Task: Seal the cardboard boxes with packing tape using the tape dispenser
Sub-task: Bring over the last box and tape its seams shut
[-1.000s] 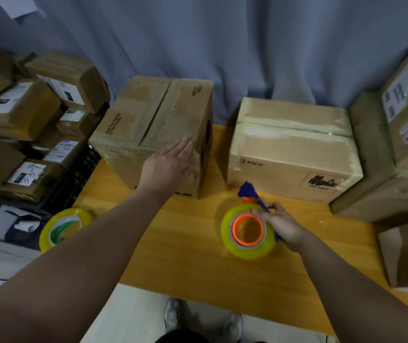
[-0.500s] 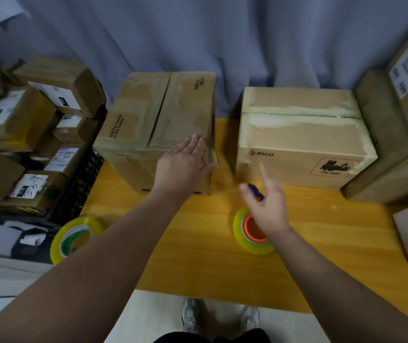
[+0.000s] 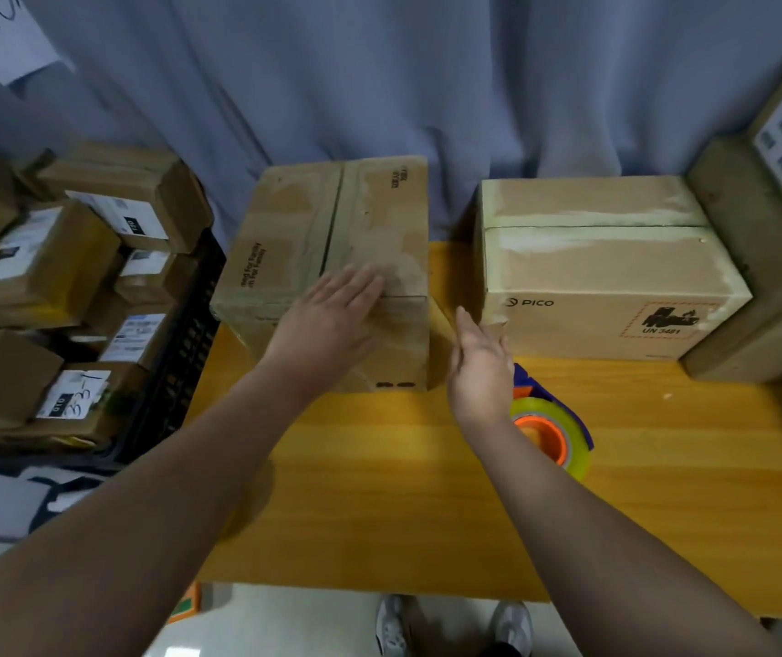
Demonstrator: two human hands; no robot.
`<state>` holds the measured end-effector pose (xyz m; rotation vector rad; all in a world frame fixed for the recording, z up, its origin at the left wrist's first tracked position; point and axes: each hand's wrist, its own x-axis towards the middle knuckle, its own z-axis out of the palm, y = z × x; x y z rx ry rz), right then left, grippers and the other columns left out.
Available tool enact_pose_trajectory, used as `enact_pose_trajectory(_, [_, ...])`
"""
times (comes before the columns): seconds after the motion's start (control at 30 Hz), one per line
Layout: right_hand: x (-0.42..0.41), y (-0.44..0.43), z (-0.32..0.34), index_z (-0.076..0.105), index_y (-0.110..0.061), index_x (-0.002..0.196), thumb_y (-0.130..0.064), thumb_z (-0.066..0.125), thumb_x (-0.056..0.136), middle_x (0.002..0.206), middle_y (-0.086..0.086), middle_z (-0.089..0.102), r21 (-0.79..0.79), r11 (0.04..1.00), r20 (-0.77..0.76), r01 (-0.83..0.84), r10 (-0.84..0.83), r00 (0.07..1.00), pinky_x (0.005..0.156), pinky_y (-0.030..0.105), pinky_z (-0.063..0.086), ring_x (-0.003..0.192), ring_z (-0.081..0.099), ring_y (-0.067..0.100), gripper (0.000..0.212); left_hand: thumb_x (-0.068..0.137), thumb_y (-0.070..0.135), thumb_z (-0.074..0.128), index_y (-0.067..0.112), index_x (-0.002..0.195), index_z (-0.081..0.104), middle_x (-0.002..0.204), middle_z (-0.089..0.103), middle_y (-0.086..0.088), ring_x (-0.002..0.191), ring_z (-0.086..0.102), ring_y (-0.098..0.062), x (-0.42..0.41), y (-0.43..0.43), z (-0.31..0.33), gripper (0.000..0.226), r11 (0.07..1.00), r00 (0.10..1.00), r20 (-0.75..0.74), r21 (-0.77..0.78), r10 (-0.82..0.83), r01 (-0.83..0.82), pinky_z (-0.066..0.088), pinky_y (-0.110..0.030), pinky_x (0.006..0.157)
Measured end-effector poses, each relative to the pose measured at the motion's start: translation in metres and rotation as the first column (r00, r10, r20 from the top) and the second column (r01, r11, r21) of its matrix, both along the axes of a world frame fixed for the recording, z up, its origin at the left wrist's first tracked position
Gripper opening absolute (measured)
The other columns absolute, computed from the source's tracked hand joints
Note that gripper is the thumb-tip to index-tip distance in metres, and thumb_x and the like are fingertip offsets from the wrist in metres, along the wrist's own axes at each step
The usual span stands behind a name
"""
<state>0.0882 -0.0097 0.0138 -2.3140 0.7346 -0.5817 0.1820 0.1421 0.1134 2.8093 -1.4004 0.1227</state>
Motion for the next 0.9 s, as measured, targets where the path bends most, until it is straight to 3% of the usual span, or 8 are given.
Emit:
enact_pose_trajectory(0.13, [0.006,0.010,-0.013,0.044,-0.010,0.142,-0.013,0.043,0.101,0.140,0.010,0.052,0.042,0.999,0.060,-0.008,0.005,0.998,0.117,0.038,0.019,0.135,0.042,0.027,0.041,0.097,0.039,0.046,0.019,0.152,0.009,0.159,0.010,0.004,0.146,0.010,-0.012,0.012,0.022,-0.011,0.070,1.000,1.000,-0.011,-0.001,-0.024,0.024,0.005,-0.027,0.118])
enact_pose_trajectory(0.33, [0.011,0.029,-0.021,0.044,-0.008,0.142,-0.011,0.044,0.101,0.140,0.014,0.051,0.221,0.974,0.152,-0.041,0.007,0.988,0.113,0.029,0.028,0.134,0.043,0.027,0.041,0.091,0.034,0.059,0.013,0.147,0.033,0.151,0.036,-0.004,0.140,0.033,-0.022,0.010,0.017,-0.029,0.065,0.989,0.999,0.049,-0.148,0.006,0.001,0.020,-0.035,0.115])
enact_pose_trajectory(0.4, [0.011,0.034,-0.025,0.031,-0.013,0.149,-0.020,0.039,0.103,0.146,0.009,0.044,0.342,0.934,0.128,-0.102,0.062,0.990,0.110,0.022,0.029,0.137,0.039,0.021,0.048,0.089,0.034,0.062,0.011,0.145,0.037,0.148,0.041,-0.006,0.137,0.037,-0.024,0.010,0.017,-0.033,0.065,0.984,0.997,0.073,-0.179,0.005,0.008,0.023,-0.037,0.114])
enact_pose_trajectory(0.5, [0.007,0.036,-0.027,0.005,-0.018,0.155,-0.030,0.048,0.099,0.156,0.002,0.029,0.472,0.852,0.055,-0.227,0.228,0.972,0.115,0.028,0.026,0.142,0.027,0.014,0.071,0.086,0.034,0.066,0.009,0.142,0.042,0.144,0.046,-0.007,0.133,0.043,-0.026,0.011,0.016,-0.036,0.066,0.977,0.996,0.093,-0.211,-0.003,0.023,0.027,-0.039,0.111])
enact_pose_trajectory(0.57, [0.010,0.033,-0.009,-0.002,-0.019,0.154,-0.020,0.060,0.094,0.155,-0.003,0.026,0.543,0.795,0.121,-0.271,0.246,0.962,0.113,0.022,0.027,0.139,0.025,0.004,0.087,0.084,0.035,0.068,0.008,0.140,0.044,0.142,0.048,-0.008,0.132,0.045,-0.026,0.012,0.017,-0.037,0.066,0.974,0.994,0.108,-0.222,-0.009,0.033,0.030,-0.040,0.111])
enact_pose_trajectory(0.67, [0.020,0.032,0.014,-0.009,-0.020,0.152,0.009,0.059,0.086,0.151,-0.008,0.023,0.636,0.706,0.257,-0.313,0.189,0.948,0.105,0.007,0.027,0.133,0.023,-0.008,0.099,0.084,0.038,0.067,0.007,0.139,0.046,0.141,0.049,-0.008,0.131,0.046,-0.025,0.014,0.017,-0.038,0.066,0.973,0.994,0.113,-0.227,-0.008,0.034,0.030,-0.039,0.110])
enact_pose_trajectory(0.8, [0.007,0.037,-0.010,-0.017,-0.022,0.151,0.008,0.062,0.083,0.156,-0.009,0.010,0.640,0.707,0.101,-0.302,0.313,0.944,0.111,0.018,0.019,0.145,0.011,0.009,0.108,0.084,0.045,0.059,0.008,0.137,0.048,0.140,0.051,-0.008,0.129,0.048,-0.025,0.013,0.017,-0.037,0.066,0.975,0.994,0.106,-0.219,-0.006,0.030,0.034,-0.040,0.109])
enact_pose_trajectory(0.9, [-0.003,0.028,-0.020,-0.022,-0.021,0.149,0.006,0.058,0.087,0.157,-0.008,0.005,0.632,0.712,-0.081,-0.306,0.454,0.887,0.109,0.015,0.014,0.146,0.004,0.010,0.105,0.082,0.041,0.068,0.007,0.136,0.049,0.138,0.053,-0.008,0.128,0.050,-0.025,0.013,0.017,-0.038,0.066,0.975,0.992,0.127,-0.220,-0.014,0.042,0.036,-0.040,0.108])
